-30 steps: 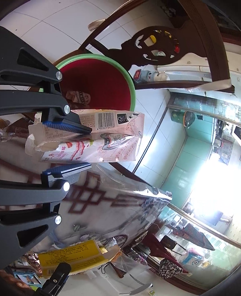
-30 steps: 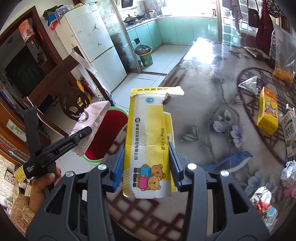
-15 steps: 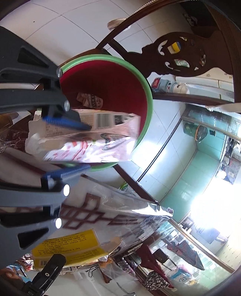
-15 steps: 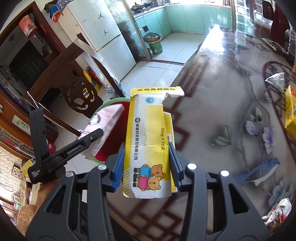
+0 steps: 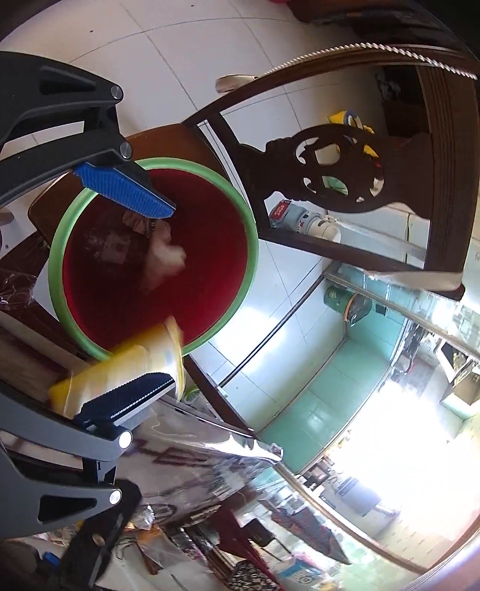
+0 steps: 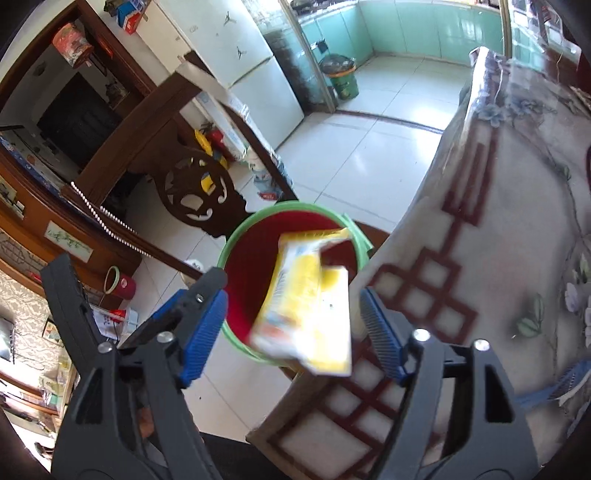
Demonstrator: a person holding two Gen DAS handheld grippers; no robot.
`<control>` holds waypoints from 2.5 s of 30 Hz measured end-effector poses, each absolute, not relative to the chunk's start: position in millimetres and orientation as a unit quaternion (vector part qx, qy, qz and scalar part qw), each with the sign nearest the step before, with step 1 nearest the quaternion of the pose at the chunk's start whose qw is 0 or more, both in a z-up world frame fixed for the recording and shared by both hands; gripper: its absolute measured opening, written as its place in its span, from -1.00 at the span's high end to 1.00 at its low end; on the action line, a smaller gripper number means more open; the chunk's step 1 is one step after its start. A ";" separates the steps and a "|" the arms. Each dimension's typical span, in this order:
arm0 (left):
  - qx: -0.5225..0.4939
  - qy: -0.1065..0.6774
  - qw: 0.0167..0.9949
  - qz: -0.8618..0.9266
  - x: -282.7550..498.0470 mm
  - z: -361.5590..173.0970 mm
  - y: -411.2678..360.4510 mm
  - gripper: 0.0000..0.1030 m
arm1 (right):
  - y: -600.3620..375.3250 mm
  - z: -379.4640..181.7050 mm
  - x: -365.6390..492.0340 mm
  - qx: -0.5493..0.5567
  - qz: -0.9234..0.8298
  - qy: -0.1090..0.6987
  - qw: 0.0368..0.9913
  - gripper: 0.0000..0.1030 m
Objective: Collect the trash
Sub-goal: 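Carry the pink bag and yellow carton over the red bucket and open both grippers, then grasp the crumpled foil wrapper with the left gripper while the right grasps the white-blue wrapper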
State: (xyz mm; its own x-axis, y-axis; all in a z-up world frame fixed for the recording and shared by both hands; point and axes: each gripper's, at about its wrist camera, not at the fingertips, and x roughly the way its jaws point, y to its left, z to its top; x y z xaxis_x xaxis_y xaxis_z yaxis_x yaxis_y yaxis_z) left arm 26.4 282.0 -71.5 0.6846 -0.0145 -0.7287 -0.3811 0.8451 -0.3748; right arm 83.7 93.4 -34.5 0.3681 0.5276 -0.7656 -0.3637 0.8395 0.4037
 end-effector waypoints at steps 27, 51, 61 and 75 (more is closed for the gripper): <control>0.005 0.408 0.912 -0.026 16.2 -45.2 131.7 -0.59 | -174.0 3.3 -21.5 0.089 0.077 0.394 0.911 -0.47; -0.009 0.478 0.843 -0.248 -13.0 -40.7 -99.5 -0.62 | -314.4 -43.8 -37.1 0.207 -0.059 0.396 0.893 -0.59; -0.004 0.485 0.831 -0.273 -19.8 -42.0 -115.5 -0.57 | -316.6 -47.6 -35.2 0.227 -0.051 0.400 0.887 -0.59; 0.020 0.474 0.837 -0.274 -17.3 -37.2 -113.9 0.46 | -320.5 -52.2 -33.4 0.233 -0.051 0.406 0.882 -0.59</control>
